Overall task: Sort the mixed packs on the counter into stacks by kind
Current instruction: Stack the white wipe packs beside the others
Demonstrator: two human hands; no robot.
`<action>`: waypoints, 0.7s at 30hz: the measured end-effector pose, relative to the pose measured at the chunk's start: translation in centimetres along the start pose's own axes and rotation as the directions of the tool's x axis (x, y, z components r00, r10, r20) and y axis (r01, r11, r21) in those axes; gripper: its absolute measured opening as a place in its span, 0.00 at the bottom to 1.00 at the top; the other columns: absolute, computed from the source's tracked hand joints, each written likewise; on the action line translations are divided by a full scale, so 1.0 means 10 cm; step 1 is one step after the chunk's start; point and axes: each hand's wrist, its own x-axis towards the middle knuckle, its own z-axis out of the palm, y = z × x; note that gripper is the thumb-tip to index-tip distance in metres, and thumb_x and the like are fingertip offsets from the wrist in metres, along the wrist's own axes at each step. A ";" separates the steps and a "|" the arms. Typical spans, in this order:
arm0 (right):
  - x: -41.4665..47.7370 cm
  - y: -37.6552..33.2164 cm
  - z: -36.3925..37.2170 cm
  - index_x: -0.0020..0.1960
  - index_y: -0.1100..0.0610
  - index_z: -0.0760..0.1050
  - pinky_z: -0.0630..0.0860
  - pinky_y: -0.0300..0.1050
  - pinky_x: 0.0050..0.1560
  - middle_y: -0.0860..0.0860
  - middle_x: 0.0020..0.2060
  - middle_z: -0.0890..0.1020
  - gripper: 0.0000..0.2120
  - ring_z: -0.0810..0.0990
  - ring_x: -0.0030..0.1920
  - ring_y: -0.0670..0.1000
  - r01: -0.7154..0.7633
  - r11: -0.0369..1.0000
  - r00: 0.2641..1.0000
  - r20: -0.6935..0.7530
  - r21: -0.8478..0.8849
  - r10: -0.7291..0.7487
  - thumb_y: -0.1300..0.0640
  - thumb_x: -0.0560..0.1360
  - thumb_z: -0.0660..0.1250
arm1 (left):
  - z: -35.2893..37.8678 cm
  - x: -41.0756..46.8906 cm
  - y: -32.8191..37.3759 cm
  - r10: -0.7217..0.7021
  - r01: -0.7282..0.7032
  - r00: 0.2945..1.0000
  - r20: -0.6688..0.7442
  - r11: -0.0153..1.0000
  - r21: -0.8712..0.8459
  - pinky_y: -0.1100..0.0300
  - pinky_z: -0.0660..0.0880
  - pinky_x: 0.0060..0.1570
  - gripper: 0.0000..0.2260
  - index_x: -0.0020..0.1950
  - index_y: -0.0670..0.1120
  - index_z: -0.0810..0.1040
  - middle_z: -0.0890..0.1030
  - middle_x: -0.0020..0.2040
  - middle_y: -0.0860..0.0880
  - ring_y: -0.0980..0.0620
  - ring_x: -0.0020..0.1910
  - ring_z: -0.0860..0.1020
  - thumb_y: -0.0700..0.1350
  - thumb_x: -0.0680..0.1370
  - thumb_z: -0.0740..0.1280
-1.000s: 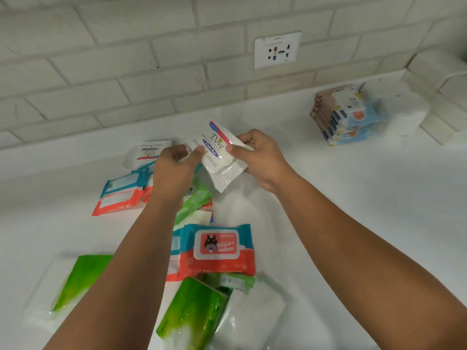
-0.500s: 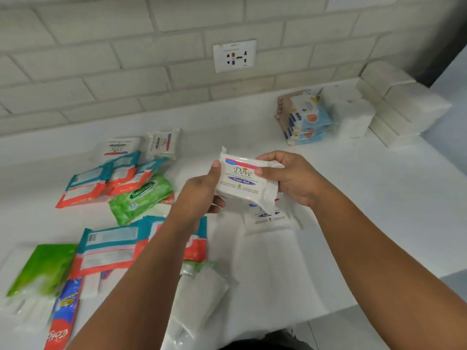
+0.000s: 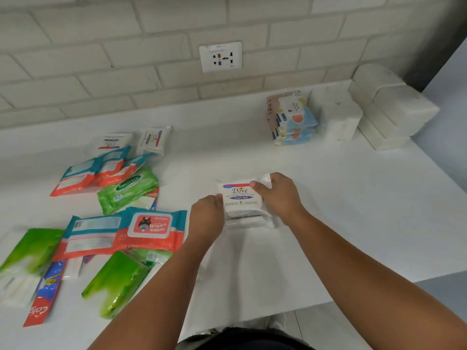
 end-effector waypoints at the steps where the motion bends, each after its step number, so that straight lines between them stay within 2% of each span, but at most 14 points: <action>1: 0.01 0.03 0.01 0.45 0.58 0.74 0.73 0.46 0.42 0.50 0.40 0.80 0.18 0.78 0.42 0.53 0.019 0.998 1.000 0.011 -0.058 -0.018 0.43 0.73 0.73 | 0.03 -0.02 -0.01 -0.012 0.012 1.000 -0.008 1.000 0.000 0.55 0.77 0.50 0.21 0.51 0.40 0.79 0.83 0.54 0.41 0.45 0.47 0.79 0.50 0.87 0.52; 4: 0.01 0.07 0.03 0.55 0.59 0.75 0.70 0.44 0.46 0.48 0.44 0.76 0.19 0.75 0.47 0.52 0.057 0.990 0.997 0.049 -0.131 -0.051 0.45 0.75 0.71 | 0.11 -0.04 -0.06 -0.046 0.042 0.996 -0.078 0.997 -0.061 0.55 0.76 0.44 0.17 0.44 0.42 0.75 0.84 0.50 0.42 0.45 0.44 0.79 0.49 0.86 0.55; 7: 0.00 0.12 0.02 0.64 0.60 0.74 0.72 0.45 0.53 0.49 0.49 0.76 0.25 0.74 0.51 0.51 0.063 0.986 0.997 0.057 -0.155 -0.055 0.44 0.75 0.70 | 0.14 -0.05 -0.06 -0.121 0.097 0.985 -0.124 0.978 -0.183 0.56 0.77 0.42 0.10 0.48 0.45 0.74 0.82 0.49 0.48 0.48 0.45 0.80 0.48 0.84 0.59; 10: 0.01 0.17 0.02 0.63 0.60 0.74 0.70 0.43 0.48 0.48 0.48 0.74 0.25 0.73 0.48 0.50 0.056 0.986 0.997 0.070 -0.158 -0.045 0.43 0.75 0.70 | 0.14 -0.04 -0.04 -0.156 0.132 0.983 -0.097 0.967 -0.217 0.51 0.79 0.48 0.09 0.50 0.44 0.73 0.82 0.49 0.46 0.45 0.48 0.80 0.48 0.84 0.60; 12: 0.00 0.18 0.01 0.63 0.59 0.73 0.69 0.42 0.47 0.48 0.49 0.76 0.24 0.75 0.49 0.50 0.014 0.994 0.995 0.098 -0.112 -0.003 0.44 0.76 0.70 | 0.13 -0.04 -0.01 -0.174 0.155 0.982 -0.067 0.961 -0.230 0.53 0.76 0.48 0.09 0.53 0.43 0.73 0.80 0.49 0.45 0.44 0.48 0.78 0.48 0.84 0.60; 14: 0.01 0.18 0.00 0.66 0.58 0.71 0.70 0.41 0.49 0.49 0.52 0.77 0.25 0.76 0.53 0.51 -0.012 0.997 0.992 0.128 -0.072 0.022 0.45 0.76 0.71 | 0.14 -0.03 -0.01 -0.184 0.165 0.981 -0.057 0.957 -0.240 0.54 0.75 0.48 0.09 0.54 0.42 0.74 0.80 0.51 0.45 0.44 0.49 0.78 0.47 0.84 0.60; 17: 0.03 0.14 -0.01 0.71 0.54 0.67 0.71 0.41 0.52 0.52 0.62 0.77 0.27 0.77 0.60 0.53 -0.033 0.998 0.989 0.146 -0.045 0.039 0.48 0.76 0.71 | 0.11 -0.01 -0.03 -0.188 0.169 0.981 -0.044 0.947 -0.274 0.51 0.79 0.52 0.11 0.56 0.44 0.75 0.82 0.55 0.46 0.45 0.52 0.80 0.50 0.84 0.59; 19: 0.04 0.09 0.04 0.73 0.54 0.65 0.73 0.43 0.57 0.53 0.65 0.74 0.30 0.75 0.63 0.54 0.031 0.992 0.996 0.083 -0.120 -0.021 0.50 0.75 0.71 | 0.04 0.01 -0.03 -0.183 0.157 0.981 -0.058 0.939 -0.306 0.56 0.75 0.50 0.13 0.60 0.45 0.76 0.82 0.57 0.47 0.48 0.51 0.78 0.52 0.85 0.58; 21: 0.00 -0.02 0.12 0.72 0.53 0.65 0.74 0.50 0.63 0.53 0.67 0.72 0.29 0.71 0.67 0.55 0.171 0.946 0.984 0.002 -0.274 -0.177 0.49 0.74 0.71 | -0.10 0.05 -0.04 -0.150 0.112 0.981 -0.121 0.955 -0.275 0.59 0.70 0.51 0.15 0.63 0.45 0.76 0.81 0.58 0.48 0.48 0.52 0.77 0.54 0.85 0.58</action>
